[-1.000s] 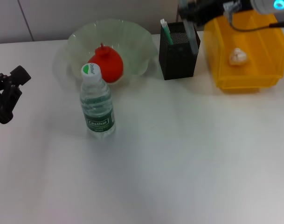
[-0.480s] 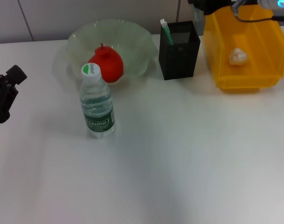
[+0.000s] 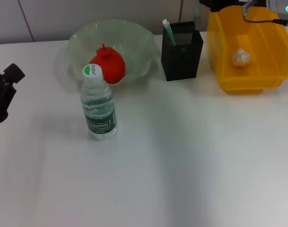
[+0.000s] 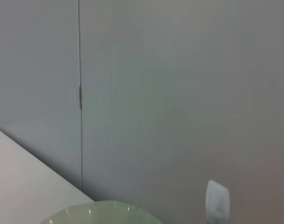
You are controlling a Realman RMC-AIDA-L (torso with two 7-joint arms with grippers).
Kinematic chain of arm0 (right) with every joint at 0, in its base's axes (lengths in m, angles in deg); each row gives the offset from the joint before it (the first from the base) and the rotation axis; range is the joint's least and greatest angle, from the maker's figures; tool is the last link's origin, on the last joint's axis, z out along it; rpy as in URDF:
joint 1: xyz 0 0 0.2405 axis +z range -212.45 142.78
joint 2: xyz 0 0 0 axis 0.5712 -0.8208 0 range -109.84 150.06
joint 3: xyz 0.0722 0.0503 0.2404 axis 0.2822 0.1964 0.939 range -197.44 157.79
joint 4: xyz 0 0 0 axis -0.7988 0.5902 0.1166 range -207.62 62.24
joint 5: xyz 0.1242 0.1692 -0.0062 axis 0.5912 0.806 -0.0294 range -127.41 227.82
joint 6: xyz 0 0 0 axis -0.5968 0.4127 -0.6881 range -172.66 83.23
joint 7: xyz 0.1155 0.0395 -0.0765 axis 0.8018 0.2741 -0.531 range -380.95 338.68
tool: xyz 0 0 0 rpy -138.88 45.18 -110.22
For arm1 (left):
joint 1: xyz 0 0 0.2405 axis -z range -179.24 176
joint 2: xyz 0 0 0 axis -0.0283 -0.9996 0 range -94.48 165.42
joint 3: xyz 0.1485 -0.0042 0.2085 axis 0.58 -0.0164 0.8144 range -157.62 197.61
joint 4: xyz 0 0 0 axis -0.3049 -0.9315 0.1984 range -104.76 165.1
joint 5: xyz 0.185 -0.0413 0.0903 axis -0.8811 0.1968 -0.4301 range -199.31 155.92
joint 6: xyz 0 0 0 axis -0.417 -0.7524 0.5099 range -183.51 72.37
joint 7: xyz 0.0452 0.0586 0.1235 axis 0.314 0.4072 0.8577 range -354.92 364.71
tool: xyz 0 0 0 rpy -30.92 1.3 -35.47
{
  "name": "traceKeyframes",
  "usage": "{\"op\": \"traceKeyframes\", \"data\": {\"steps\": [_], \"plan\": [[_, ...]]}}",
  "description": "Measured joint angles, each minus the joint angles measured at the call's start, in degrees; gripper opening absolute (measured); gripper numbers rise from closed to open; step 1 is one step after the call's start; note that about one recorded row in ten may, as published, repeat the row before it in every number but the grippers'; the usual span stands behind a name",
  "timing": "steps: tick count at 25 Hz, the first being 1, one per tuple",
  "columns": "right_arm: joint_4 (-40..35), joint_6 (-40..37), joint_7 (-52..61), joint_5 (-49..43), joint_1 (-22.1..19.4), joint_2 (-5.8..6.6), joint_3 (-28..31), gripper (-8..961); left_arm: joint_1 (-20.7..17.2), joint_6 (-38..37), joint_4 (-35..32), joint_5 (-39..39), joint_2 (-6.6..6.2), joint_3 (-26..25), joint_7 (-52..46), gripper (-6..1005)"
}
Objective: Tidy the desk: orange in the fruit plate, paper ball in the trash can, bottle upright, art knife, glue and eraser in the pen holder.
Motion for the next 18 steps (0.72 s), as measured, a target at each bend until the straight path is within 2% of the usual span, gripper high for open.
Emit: {"op": "traceKeyframes", "data": {"steps": [7, 18], "plan": [[10.7, 0.4, -8.6, 4.7, 3.2, 1.31, 5.0, 134, 0.1, 0.0, 0.0, 0.4, 0.00, 0.0, 0.1, 27], [18.8, 1.8, -12.0, 5.1, 5.6, 2.51, 7.1, 133, 0.3, 0.0, 1.7, 0.4, 0.00, -0.5, 0.9, 27]]}}
